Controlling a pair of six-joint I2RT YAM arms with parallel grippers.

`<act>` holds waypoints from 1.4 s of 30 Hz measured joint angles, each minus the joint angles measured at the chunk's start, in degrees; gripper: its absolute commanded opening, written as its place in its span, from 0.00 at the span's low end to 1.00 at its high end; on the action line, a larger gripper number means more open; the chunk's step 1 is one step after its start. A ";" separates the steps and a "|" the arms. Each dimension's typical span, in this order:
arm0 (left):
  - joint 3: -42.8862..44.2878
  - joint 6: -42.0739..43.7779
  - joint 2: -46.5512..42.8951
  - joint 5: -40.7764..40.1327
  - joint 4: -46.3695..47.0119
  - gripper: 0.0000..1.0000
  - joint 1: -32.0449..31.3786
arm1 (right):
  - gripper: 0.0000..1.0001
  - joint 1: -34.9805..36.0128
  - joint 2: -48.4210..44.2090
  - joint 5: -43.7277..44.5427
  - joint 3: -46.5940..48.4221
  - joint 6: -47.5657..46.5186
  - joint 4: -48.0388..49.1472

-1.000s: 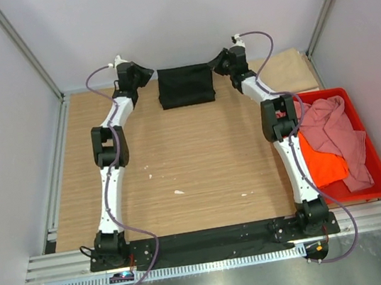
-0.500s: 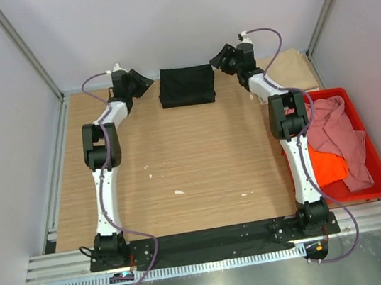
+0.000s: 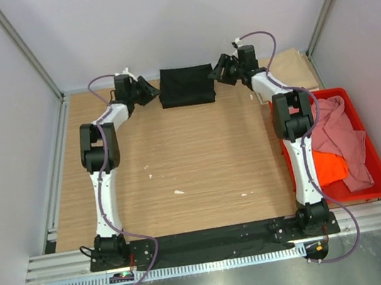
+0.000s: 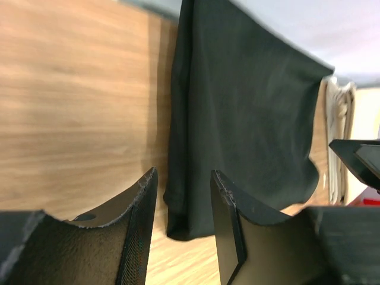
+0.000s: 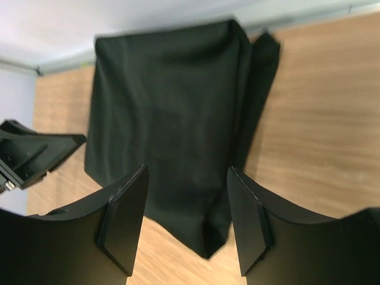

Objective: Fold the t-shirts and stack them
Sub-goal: Fold the tshirt

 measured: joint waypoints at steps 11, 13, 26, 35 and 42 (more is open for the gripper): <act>-2.40 1.01 0.50 2.91 0.00 0.33 -1.03 | 0.52 0.00 0.44 -7.04 -4.74 -2.21 -0.37; -2.40 0.94 0.90 3.28 0.09 0.19 -1.03 | 0.47 0.00 0.44 -7.96 -6.08 -2.19 0.28; -10.19 0.46 -4.11 3.34 -2.38 0.00 -1.14 | 0.01 0.00 -5.51 -10.21 -21.92 -1.53 6.38; -34.38 0.46 -23.39 1.01 -9.27 0.00 -4.44 | 0.01 3.30 -27.06 -8.59 -51.17 -1.49 8.92; -51.21 -1.11 -38.51 -6.99 -16.74 0.07 -12.26 | 0.01 7.41 -41.33 -5.01 -72.46 -1.44 9.86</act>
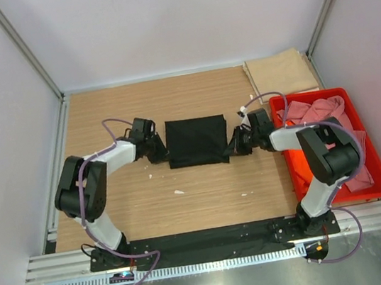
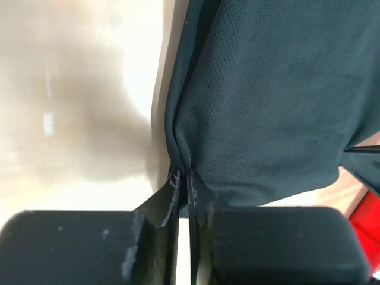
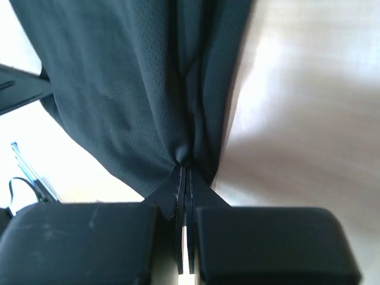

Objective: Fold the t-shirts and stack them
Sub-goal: Fold the tshirt

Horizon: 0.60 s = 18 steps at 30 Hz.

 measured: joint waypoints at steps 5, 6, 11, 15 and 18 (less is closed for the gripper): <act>-5.46 -3.30 -6.84 -4.31 -4.39 0.35 -2.64 | 0.18 0.48 -6.93 2.01 -6.56 0.44 -0.72; -6.21 -4.13 -8.11 -5.49 -5.49 0.39 -2.80 | 0.23 0.48 -8.46 2.51 -7.45 0.46 -1.60; -4.63 -5.16 -12.70 -11.04 -11.34 0.43 -2.91 | 0.51 0.48 -17.38 5.42 -8.50 -0.09 -8.46; 2.40 -3.50 -12.48 -12.52 -12.87 0.43 -2.89 | 0.56 0.48 -18.23 7.65 -3.63 -1.62 -12.41; 10.93 -1.31 -8.81 -11.67 -12.57 0.41 -2.82 | 0.59 0.44 -14.45 8.85 1.99 -3.08 -14.27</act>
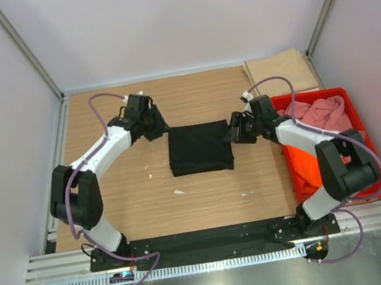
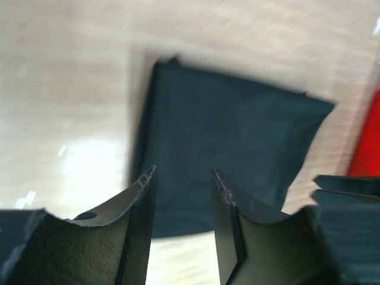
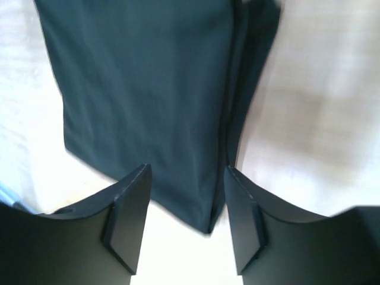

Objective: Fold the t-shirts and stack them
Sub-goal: Fold the tshirt

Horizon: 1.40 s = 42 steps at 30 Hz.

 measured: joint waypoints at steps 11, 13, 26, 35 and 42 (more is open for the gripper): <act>12.92 3.96 19.63 7.26 3.15 0.41 2.23 | 0.44 -2.29 20.61 2.47 18.40 -2.82 -1.70; 14.12 4.09 22.14 8.13 3.85 0.42 2.78 | 0.30 -2.97 24.00 2.67 20.44 -3.32 -1.36; 20.83 2.54 30.23 14.21 7.50 0.45 4.70 | 0.25 -4.31 27.80 3.04 22.93 -3.82 1.07; 24.09 4.94 25.68 15.34 1.97 0.48 8.52 | 0.63 -4.39 25.33 2.47 24.20 -5.92 -3.19; 20.15 8.68 13.94 16.00 -4.24 0.48 9.66 | 0.70 -4.74 24.87 -0.59 26.73 -11.04 -8.24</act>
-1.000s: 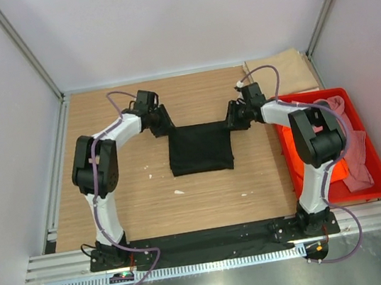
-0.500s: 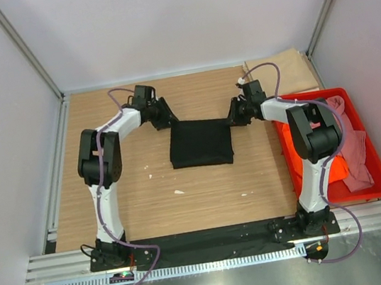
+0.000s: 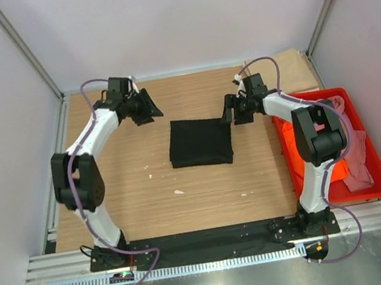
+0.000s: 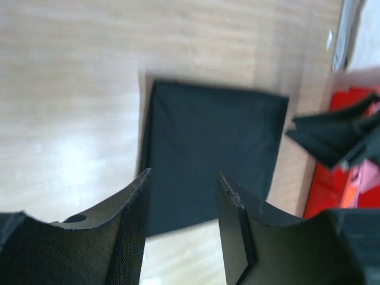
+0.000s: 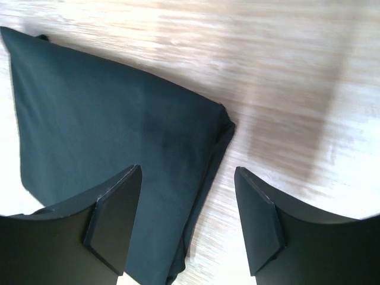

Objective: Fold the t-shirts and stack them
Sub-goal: Fold the tshirt, then neatly place the folded tshirt to the corner

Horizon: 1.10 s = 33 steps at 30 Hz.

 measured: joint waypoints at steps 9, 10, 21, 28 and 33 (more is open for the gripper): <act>-16.85 6.64 -20.46 1.66 -5.14 0.49 -0.61 | 0.71 -2.03 7.98 -6.40 10.36 -7.21 -6.19; -17.77 7.52 -21.57 1.88 -5.64 0.49 -0.61 | 0.71 -2.23 9.33 -7.23 11.43 -8.15 -7.19; -24.92 11.26 -28.20 3.58 -6.16 0.49 -0.61 | 0.68 -2.64 12.92 -13.86 16.39 -15.41 -13.07; -24.94 11.23 -28.72 4.98 -5.88 0.49 -0.61 | 0.67 -2.62 12.98 -15.19 16.37 -18.21 -14.51; -25.14 11.23 -29.81 4.96 -5.81 0.49 -0.61 | 0.65 -2.62 13.14 -16.74 16.37 -19.74 -15.72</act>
